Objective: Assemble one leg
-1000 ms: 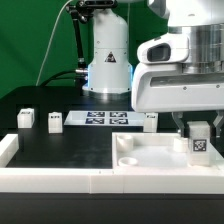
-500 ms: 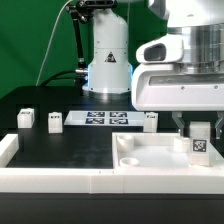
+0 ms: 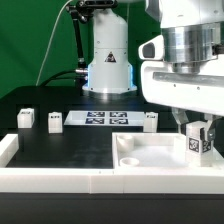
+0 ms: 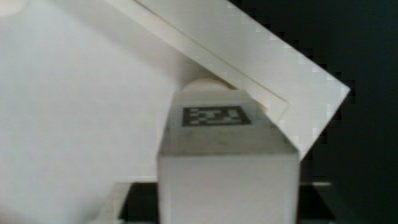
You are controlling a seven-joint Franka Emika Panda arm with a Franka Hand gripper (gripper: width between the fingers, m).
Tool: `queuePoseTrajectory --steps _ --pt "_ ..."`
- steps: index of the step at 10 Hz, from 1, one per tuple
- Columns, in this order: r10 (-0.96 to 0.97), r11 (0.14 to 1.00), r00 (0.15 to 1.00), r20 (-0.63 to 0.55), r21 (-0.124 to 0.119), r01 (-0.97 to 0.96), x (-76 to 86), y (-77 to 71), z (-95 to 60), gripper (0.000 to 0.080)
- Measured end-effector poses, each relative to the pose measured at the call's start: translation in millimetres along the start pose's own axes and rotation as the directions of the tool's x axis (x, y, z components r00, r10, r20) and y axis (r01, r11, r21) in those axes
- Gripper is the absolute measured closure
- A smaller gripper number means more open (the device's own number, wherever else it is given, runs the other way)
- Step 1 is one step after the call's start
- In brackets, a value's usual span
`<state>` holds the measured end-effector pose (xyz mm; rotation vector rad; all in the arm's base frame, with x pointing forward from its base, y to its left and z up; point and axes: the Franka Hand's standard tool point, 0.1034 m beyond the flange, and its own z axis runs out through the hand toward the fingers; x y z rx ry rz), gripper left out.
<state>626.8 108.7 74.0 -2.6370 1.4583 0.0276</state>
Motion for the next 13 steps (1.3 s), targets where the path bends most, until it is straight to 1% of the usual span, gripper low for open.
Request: queuePoseTrajectory --steps 1,2,3,4,5,7,8,9,10,11,12,13 --pt "0.165 0.986 0.986 -0.001 0.009 -0.165 -0.8 1.1 -0.2 0.0507" --pt "0.29 0.957 0.957 -0.004 0.015 -0.29 -2.0 2.0 0.0 0.0507" --pt "0.408 0.913 0.913 0.001 0.017 -0.408 -2.9 2.0 0.0 0.0507" --pt "0.482 0.876 0.876 0.011 0.016 -0.482 -3.3 2.0 0.1 0.0507" --pt "0.523 0.852 0.852 0.019 0.014 -0.524 -3.4 2.1 0.0 0.0506" --pt "0.558 0.83 0.83 0.025 0.011 -0.558 -4.2 1.5 0.1 0.0506" --pt "0.55 0.835 0.835 0.025 0.011 -0.55 -4.4 1.5 0.3 0.0506" --pt "0.532 0.847 0.846 0.025 0.011 -0.532 -4.4 1.2 0.1 0.0317" --pt "0.461 0.887 0.887 0.026 0.013 -0.461 -3.8 -0.4 -1.6 0.0207" --pt "0.437 0.899 0.899 0.029 0.016 -0.438 -2.8 -1.0 -2.3 0.0207" --pt "0.342 0.939 0.939 0.026 0.016 -0.343 -3.1 -0.5 -2.1 0.0162" --pt "0.226 0.974 0.974 0.028 0.011 -0.227 -5.4 -0.7 -1.9 0.0153"
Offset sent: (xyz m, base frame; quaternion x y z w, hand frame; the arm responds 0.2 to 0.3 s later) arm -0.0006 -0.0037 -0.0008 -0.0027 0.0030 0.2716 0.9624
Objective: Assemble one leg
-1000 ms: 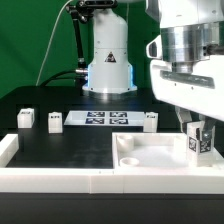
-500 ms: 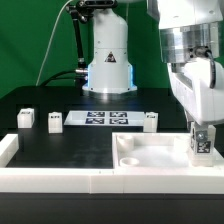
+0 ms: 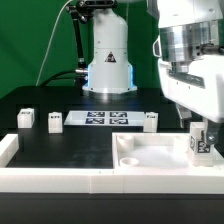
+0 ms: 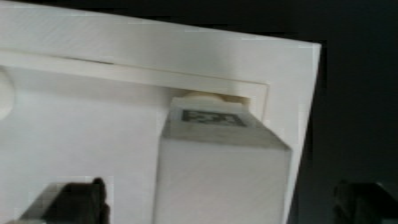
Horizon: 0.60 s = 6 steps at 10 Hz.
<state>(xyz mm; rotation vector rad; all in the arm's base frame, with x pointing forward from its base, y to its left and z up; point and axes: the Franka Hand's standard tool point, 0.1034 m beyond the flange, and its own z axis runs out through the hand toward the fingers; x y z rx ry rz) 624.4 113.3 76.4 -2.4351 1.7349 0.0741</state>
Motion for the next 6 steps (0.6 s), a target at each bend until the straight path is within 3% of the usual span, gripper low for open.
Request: queuePoseTrajectory --steps 3,6 --pt "-0.339 0.941 0.941 0.002 -0.003 0.339 0.1 0.0 3.3 0.0151" --pt "-0.653 0.758 0.758 -0.006 -0.031 0.652 -8.9 -0.5 5.4 0.0151"
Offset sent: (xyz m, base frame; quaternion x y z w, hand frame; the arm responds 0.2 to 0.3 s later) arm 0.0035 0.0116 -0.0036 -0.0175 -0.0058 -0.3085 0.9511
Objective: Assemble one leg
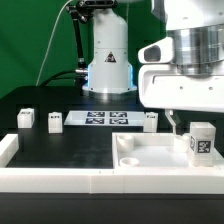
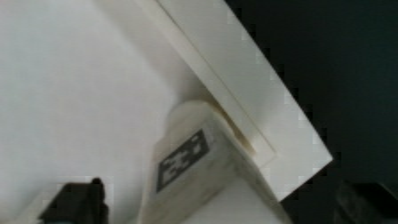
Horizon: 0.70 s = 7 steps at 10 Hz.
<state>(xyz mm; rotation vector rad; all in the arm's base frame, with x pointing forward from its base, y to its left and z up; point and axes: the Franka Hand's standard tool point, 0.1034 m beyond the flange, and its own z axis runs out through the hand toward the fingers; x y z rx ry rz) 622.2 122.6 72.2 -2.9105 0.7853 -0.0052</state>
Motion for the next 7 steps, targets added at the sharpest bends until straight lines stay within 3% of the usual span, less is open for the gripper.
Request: queuePoseTrajectory --steps 4,7 --pt "-0.359 0.933 0.933 0.007 -0.015 0.359 3.1 1.8 -2.1 0.0151" --pt "-0.357 0.934 0.934 0.007 -0.015 0.357 3.1 1.8 -2.0 0.0197"
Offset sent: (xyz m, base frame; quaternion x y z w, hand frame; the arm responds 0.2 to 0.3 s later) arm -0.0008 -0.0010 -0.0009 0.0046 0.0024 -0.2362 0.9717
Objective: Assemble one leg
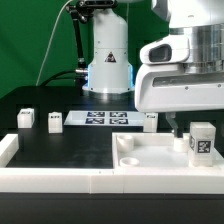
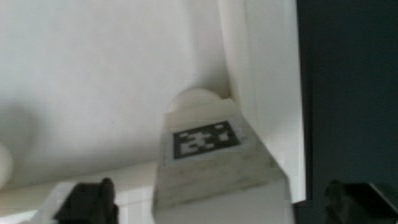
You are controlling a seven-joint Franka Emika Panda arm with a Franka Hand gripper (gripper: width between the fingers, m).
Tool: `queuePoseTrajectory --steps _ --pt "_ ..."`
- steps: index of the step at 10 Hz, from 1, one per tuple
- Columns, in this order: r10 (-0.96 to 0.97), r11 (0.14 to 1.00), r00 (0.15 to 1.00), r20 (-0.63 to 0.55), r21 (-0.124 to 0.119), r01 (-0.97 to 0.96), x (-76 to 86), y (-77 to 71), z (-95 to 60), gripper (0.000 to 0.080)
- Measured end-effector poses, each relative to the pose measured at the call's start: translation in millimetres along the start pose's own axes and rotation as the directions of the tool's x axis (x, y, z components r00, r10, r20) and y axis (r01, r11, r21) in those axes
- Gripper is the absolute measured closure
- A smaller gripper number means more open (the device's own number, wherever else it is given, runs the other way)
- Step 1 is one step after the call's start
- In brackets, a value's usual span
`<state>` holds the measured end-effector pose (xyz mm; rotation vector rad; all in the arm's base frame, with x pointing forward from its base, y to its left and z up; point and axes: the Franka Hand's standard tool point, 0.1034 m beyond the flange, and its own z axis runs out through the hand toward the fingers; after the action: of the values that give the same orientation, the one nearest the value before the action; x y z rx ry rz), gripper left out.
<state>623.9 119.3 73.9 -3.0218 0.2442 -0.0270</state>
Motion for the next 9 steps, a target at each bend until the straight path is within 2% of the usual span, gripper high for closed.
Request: queuePoseTrajectory --steps 1,2,3,5,7,9 --pt "0.0 1.0 1.0 0.0 0.0 0.0 0.0 0.0 0.0 0.0377" --pt "0.0 1.0 1.0 0.0 0.0 0.0 0.0 0.2 0.0 0.0377" --pt "0.013 1.0 1.0 -0.001 -0.002 -0.013 0.7 2.0 -0.3 0.0505" --pt "0.045 0.999 0.999 -0.002 -0.003 -0.045 1.0 2.4 -0.5 0.0505" --pt "0.211 0.977 0.977 -0.005 -0.006 -0.211 1.3 3.8 -0.4 0.0505" --pt "0.37 0.929 0.929 -0.02 -0.017 -0.37 1.1 15.1 -1.2 0.0505"
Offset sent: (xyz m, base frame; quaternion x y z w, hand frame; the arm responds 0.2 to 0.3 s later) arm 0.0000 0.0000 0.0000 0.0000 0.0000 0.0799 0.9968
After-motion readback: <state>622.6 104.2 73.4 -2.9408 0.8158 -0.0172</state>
